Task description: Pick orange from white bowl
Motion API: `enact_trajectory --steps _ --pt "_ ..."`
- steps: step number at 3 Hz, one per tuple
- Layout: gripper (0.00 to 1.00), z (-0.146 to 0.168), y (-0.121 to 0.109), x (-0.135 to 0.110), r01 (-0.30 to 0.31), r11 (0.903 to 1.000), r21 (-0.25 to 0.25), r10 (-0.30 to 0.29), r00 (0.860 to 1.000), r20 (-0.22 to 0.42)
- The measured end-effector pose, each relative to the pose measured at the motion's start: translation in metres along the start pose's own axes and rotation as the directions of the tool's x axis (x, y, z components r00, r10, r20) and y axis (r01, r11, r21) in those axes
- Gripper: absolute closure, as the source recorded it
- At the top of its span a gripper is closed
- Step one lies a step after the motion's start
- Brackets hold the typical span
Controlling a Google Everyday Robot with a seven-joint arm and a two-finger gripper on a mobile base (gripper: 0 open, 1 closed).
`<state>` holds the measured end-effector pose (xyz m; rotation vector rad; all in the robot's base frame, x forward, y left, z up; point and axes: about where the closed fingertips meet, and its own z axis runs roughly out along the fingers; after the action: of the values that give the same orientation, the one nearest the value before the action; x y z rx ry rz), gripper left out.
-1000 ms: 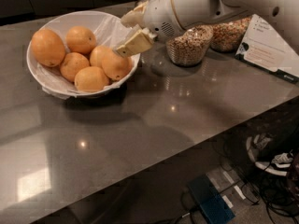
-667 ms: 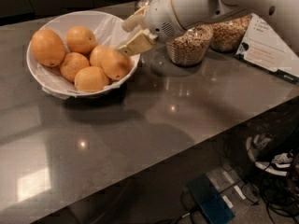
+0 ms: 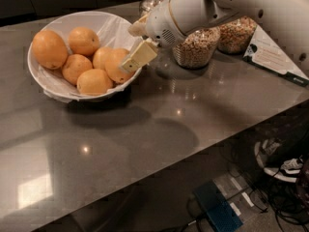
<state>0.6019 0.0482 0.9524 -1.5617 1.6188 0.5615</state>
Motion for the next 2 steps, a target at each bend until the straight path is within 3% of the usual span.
enact_trajectory --steps 2 --pt "0.26 0.016 -0.0003 0.0047 -0.015 0.9992 -0.036 0.014 0.999 -0.04"
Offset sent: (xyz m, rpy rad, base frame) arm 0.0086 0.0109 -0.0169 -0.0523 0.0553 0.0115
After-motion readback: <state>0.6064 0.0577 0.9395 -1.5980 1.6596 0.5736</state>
